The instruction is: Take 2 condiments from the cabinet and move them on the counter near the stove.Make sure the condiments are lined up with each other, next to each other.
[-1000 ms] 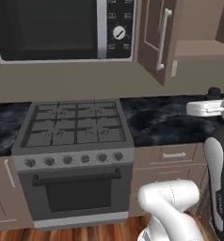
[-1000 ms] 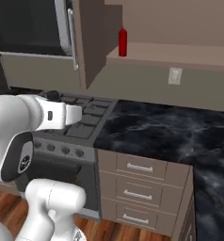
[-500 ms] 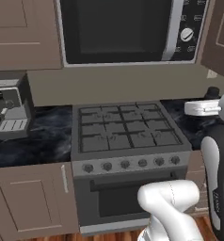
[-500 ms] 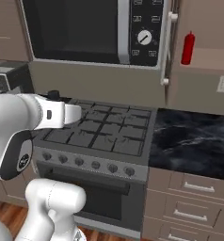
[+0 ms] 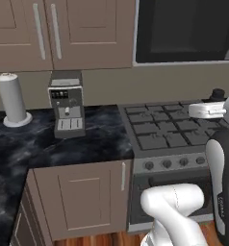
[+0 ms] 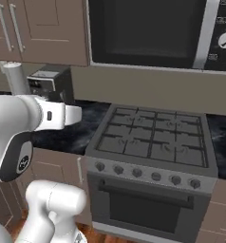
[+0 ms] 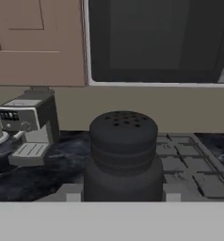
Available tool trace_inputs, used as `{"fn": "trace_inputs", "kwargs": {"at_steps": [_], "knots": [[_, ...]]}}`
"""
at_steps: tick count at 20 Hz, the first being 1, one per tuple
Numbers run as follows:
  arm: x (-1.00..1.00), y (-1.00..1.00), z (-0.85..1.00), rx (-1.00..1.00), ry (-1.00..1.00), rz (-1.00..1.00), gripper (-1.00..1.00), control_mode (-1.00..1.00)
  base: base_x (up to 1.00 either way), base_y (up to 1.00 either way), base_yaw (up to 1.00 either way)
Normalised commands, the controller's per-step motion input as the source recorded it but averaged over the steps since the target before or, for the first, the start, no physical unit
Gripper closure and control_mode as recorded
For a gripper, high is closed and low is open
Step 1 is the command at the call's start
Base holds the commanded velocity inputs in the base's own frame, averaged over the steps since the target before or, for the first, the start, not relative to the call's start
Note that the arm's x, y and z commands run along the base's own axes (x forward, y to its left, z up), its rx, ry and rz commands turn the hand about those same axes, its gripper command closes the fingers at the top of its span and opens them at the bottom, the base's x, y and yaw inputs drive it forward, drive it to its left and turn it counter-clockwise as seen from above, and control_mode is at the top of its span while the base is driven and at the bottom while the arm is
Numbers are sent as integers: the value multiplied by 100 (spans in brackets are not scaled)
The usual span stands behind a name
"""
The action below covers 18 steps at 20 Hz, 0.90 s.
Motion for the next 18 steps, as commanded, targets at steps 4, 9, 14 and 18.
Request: {"fn": "trace_inputs", "kwargs": {"at_steps": [4,9,14,18], "knots": [[0,0,0,0,0,0,100,100,11,68,-4],[0,0,0,0,0,0,100,100,23,41,-4],[0,0,0,0,0,0,100,100,61,9,-1],[0,0,0,0,0,0,100,100,65,20,0]]}}
